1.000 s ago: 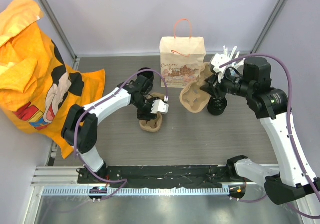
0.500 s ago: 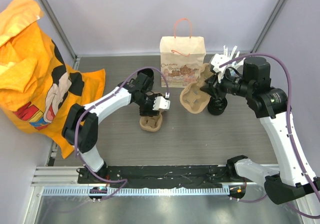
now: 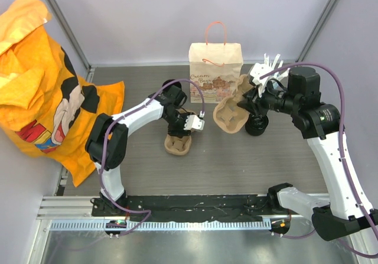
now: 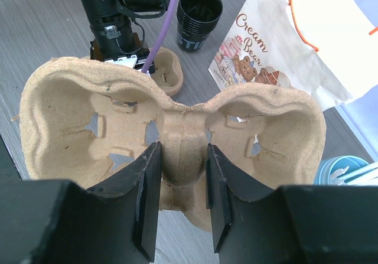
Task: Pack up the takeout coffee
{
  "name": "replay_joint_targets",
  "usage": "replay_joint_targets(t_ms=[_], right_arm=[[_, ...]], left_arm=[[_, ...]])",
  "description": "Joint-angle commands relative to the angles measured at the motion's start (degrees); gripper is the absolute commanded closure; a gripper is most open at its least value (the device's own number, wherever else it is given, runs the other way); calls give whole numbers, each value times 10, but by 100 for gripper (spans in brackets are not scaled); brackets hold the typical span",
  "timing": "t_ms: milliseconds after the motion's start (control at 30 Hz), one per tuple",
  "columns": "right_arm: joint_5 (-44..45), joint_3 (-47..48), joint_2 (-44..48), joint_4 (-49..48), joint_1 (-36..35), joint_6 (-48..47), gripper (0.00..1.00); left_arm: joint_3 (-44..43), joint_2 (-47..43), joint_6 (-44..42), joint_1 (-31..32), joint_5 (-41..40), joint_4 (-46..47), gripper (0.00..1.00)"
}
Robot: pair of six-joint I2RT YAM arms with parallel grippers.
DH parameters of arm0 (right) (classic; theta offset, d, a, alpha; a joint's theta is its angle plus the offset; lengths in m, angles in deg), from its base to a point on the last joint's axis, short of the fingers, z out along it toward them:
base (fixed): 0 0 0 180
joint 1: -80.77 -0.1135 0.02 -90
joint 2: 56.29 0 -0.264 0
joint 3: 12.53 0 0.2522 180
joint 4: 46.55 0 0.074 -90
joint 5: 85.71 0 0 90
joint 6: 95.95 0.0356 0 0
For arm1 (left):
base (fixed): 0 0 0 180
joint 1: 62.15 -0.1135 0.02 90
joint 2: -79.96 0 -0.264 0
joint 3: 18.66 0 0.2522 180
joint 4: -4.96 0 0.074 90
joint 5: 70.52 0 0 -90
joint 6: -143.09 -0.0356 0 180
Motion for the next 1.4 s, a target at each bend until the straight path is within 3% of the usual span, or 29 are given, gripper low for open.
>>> replay_joint_targets(t_ms=[0,200,633,833,1033,1367], right_arm=[[-8,7,4,-15,3,-1,63],[-13,14,-1,-15,3,0,63],[-16,17,-3,-16,4,0,63],[-18,22,-4,-15,3,1,63],[-16,17,-2,-15,3,0,63],[-11,12,-2,-17,3,-1,63]], left_arm=[[-1,-4,-19,0,-23,-28,54],[53,-44,-18,-26,-55,-40,62],[108,-85,-27,-186,-116,-3,59],[34,-37,-33,-238,-129,-12,59],[-52,49,-25,-246,-172,25,57],[-265,179,-5,-256,-210,76,49]])
